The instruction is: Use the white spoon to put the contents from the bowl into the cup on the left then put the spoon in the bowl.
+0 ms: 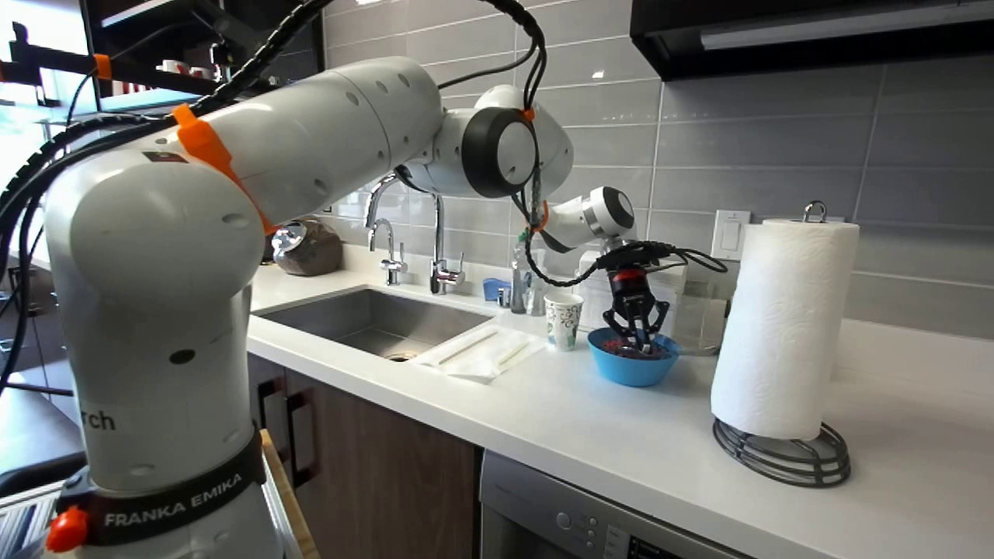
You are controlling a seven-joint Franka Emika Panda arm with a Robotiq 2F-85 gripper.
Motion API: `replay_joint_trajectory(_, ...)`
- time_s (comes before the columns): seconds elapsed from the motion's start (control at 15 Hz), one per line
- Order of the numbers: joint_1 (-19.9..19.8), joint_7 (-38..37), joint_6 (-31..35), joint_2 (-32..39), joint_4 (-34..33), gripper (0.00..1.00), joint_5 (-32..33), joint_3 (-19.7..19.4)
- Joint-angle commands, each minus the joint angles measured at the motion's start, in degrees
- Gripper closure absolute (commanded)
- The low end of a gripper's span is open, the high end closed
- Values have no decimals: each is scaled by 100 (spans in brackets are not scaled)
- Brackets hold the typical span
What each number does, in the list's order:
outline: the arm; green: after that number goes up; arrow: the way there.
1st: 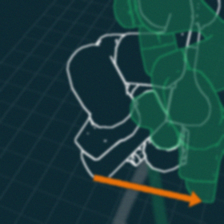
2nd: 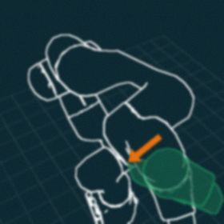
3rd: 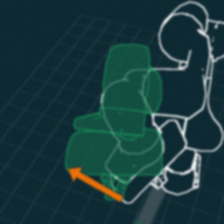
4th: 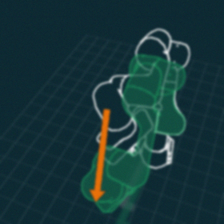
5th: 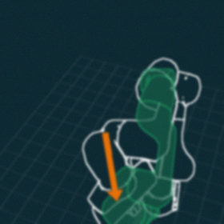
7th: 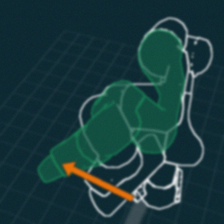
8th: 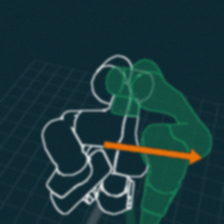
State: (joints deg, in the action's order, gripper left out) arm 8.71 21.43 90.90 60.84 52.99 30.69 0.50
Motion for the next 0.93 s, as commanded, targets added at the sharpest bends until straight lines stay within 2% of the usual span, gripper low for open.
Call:
replay_joint_trajectory(0.0,-222,-163,583,-156,294,96,-237,154)
replay_joint_trajectory(0.67,-466,-133,1329,-543,785,96,-442,229)
replay_joint_trajectory(0.73,-387,-79,1406,-576,822,96,-580,73)
replay_joint_trajectory(0.87,-414,-74,1527,-668,931,96,-676,68)
